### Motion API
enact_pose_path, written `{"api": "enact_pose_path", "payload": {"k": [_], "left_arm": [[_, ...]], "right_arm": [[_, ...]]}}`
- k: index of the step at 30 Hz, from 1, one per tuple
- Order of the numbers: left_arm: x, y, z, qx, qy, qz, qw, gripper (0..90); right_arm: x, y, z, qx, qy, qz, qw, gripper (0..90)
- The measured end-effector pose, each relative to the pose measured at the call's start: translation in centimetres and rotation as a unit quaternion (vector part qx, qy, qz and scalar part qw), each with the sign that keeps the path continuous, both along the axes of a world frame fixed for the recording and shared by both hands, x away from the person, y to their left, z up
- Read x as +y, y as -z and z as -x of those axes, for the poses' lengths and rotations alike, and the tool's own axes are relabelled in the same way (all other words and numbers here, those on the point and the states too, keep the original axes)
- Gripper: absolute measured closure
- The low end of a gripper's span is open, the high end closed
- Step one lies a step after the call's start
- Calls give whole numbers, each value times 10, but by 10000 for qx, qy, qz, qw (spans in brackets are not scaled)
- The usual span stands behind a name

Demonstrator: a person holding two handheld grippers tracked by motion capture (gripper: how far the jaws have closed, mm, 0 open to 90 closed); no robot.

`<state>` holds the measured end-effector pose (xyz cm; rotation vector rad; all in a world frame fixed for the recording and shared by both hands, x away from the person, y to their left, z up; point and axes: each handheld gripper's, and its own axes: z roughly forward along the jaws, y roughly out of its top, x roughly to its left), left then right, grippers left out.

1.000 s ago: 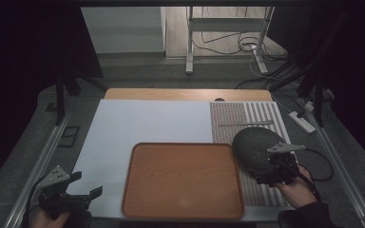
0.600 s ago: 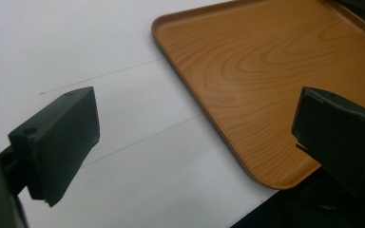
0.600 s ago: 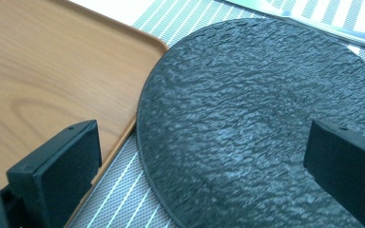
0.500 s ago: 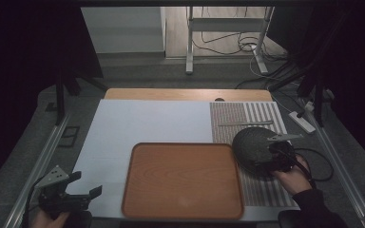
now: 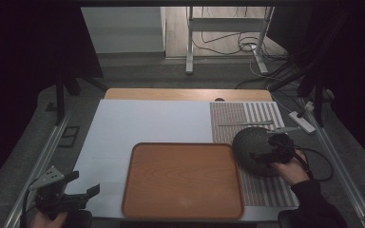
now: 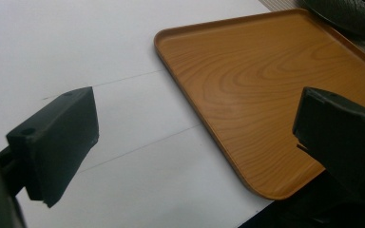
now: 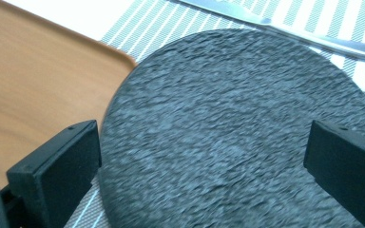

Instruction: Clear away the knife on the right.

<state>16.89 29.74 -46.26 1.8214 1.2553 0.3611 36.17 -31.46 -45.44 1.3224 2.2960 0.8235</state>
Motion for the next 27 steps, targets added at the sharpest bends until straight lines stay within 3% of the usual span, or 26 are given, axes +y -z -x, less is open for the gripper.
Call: {"api": "enact_pose_path", "payload": {"k": [10,17,22,27], "left_arm": [[-11,-1,-2,53,93,-460,9989,25],[-13,-1,-2,88,113,-570,9983,25],[-15,-1,-3,125,130,-676,9976,26],[-16,-1,-3,116,138,-716,9973,26]], "right_arm": [[-9,7,-34,119,253,157,9995,0],[-9,7,-51,138,339,293,9989,0],[-9,8,-62,191,416,205,9987,0],[-7,11,-72,285,419,350,9981,0]]}}
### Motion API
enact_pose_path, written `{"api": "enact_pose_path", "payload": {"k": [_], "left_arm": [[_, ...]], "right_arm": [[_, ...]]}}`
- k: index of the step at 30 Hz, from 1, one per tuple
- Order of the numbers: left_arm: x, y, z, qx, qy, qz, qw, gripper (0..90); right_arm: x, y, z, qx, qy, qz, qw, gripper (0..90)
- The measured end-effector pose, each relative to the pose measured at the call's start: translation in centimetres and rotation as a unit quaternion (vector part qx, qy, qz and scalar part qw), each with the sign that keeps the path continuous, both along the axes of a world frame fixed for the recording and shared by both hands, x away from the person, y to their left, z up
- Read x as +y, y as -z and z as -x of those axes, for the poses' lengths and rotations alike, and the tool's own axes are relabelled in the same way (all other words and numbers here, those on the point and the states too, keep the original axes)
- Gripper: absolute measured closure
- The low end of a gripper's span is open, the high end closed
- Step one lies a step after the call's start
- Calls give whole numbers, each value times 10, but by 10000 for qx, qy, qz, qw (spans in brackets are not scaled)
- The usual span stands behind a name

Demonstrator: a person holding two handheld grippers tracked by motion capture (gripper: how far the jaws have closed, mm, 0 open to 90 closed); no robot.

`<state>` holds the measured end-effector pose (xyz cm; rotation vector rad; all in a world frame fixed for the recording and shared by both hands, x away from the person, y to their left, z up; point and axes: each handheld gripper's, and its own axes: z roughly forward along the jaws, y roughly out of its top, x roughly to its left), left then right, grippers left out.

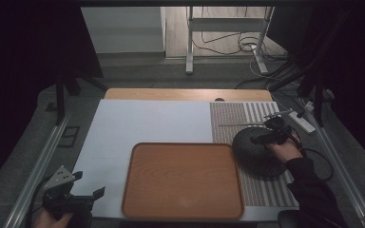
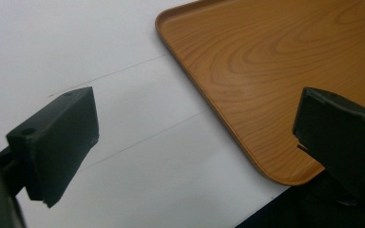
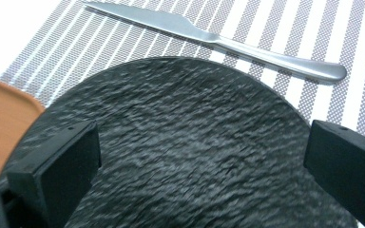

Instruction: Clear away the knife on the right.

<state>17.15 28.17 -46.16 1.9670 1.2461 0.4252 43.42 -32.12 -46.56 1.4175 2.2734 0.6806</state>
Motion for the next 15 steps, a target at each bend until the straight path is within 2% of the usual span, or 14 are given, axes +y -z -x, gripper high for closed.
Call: {"api": "enact_pose_path", "payload": {"k": [6,10,15], "left_arm": [[2,0,0,1,-18,76,10000,25],[1,0,0,9,0,55,10000,25],[2,1,-1,24,19,64,10000,25]], "right_arm": [[8,1,-20,49,19,214,9998,0],[11,2,-31,80,65,241,9997,0],[16,1,-53,131,165,289,9994,0]]}}
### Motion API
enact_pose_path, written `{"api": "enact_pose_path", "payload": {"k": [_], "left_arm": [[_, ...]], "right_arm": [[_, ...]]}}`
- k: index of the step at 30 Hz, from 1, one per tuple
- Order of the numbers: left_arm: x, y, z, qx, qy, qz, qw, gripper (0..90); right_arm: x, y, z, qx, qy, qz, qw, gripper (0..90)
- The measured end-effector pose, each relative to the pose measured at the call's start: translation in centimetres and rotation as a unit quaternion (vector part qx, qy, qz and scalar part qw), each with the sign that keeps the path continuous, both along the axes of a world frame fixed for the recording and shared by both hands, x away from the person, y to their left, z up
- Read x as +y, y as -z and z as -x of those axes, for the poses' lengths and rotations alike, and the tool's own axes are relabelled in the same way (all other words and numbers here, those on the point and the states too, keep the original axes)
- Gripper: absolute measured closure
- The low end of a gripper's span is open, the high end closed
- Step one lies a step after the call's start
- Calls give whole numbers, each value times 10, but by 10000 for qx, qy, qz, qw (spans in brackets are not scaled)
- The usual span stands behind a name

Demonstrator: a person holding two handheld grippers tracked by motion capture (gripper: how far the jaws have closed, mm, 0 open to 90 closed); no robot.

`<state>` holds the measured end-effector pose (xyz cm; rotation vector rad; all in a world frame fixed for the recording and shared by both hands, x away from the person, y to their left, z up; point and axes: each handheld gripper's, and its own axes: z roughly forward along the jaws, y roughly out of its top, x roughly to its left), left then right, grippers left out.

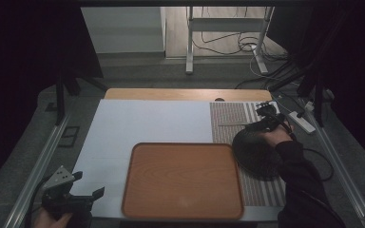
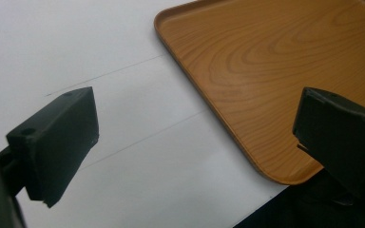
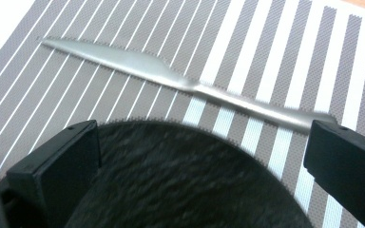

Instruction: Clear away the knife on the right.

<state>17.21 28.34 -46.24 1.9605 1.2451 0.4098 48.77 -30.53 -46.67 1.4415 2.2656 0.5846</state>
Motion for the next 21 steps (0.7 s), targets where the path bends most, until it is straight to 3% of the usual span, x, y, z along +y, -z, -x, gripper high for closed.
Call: {"api": "enact_pose_path", "payload": {"k": [5,16,21], "left_arm": [[4,0,0,4,-13,141,9999,25],[4,1,-1,22,8,151,9999,25],[4,0,-1,37,13,144,9999,25]], "right_arm": [[3,1,-17,59,69,37,10000,0],[-5,6,-41,220,231,173,9993,4],[-16,8,-49,303,280,183,9990,128]]}}
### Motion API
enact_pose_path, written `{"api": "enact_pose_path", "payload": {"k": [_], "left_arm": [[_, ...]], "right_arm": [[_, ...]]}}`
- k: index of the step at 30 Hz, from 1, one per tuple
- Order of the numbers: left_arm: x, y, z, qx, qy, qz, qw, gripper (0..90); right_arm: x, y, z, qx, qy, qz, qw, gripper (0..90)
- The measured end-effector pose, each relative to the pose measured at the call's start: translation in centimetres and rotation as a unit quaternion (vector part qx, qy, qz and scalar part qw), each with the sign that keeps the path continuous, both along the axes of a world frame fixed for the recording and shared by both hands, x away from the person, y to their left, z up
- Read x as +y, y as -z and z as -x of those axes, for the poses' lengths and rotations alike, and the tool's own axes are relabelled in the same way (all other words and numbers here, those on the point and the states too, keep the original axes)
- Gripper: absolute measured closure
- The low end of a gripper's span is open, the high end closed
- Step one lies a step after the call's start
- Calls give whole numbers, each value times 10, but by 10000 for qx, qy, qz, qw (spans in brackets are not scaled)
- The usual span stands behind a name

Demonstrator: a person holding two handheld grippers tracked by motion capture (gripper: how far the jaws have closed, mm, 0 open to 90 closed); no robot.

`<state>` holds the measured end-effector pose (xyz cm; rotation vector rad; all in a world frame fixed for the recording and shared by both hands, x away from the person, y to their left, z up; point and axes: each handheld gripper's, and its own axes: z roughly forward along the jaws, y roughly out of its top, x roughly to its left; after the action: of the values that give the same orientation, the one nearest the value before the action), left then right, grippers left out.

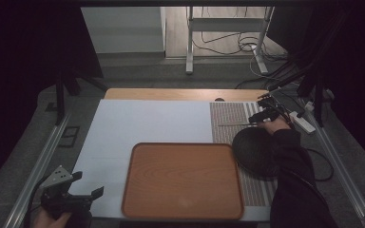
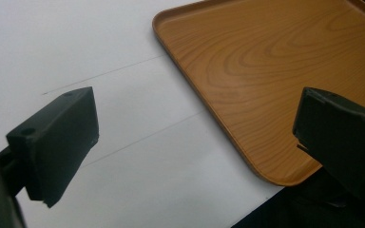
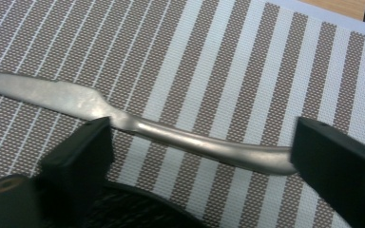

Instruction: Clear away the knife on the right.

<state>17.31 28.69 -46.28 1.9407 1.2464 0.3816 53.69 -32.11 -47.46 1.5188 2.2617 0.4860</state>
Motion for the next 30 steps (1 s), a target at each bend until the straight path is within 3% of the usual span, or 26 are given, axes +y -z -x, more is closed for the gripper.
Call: {"api": "enact_pose_path", "payload": {"k": [2,3,4,6,7,9,10,11,12,14,20,27,30], "left_arm": [[0,0,0,-1,2,-2,10000,25],[0,0,0,1,6,-6,10000,25],[0,0,0,4,7,-6,10000,25],[0,0,0,14,7,-9,10000,26],[0,0,0,16,11,-16,10000,26],[0,0,0,15,14,-20,10000,26],[0,0,0,15,17,-23,10000,26],[-1,0,0,15,19,-24,10000,26],[-1,0,0,16,26,-29,10000,27],[-1,0,0,15,30,-29,10000,27],[-1,0,0,19,40,-30,10000,28],[-1,0,0,11,50,-38,10000,29],[-1,0,0,14,53,-39,10000,30]], "right_arm": [[-5,1,-4,40,-29,-77,10000,278],[-5,1,-4,40,-29,-77,10000,278],[-7,0,-5,21,-47,-51,10000,376],[-8,0,-6,3,-82,-23,10000,428],[-10,-2,-7,63,-219,34,9997,531],[-10,-2,-8,77,-256,49,9996,574],[-11,-3,-10,142,-334,-1,9993,696],[-11,-3,-10,142,-334,-1,9993,696],[-13,-1,-13,276,-386,-49,9989,806],[-14,1,-16,384,-380,-77,9985,896],[-21,9,-24,414,-274,71,9987,900],[-33,17,-24,405,-71,12,9992,900],[-38,13,-19,717,-154,120,9972,900]]}}
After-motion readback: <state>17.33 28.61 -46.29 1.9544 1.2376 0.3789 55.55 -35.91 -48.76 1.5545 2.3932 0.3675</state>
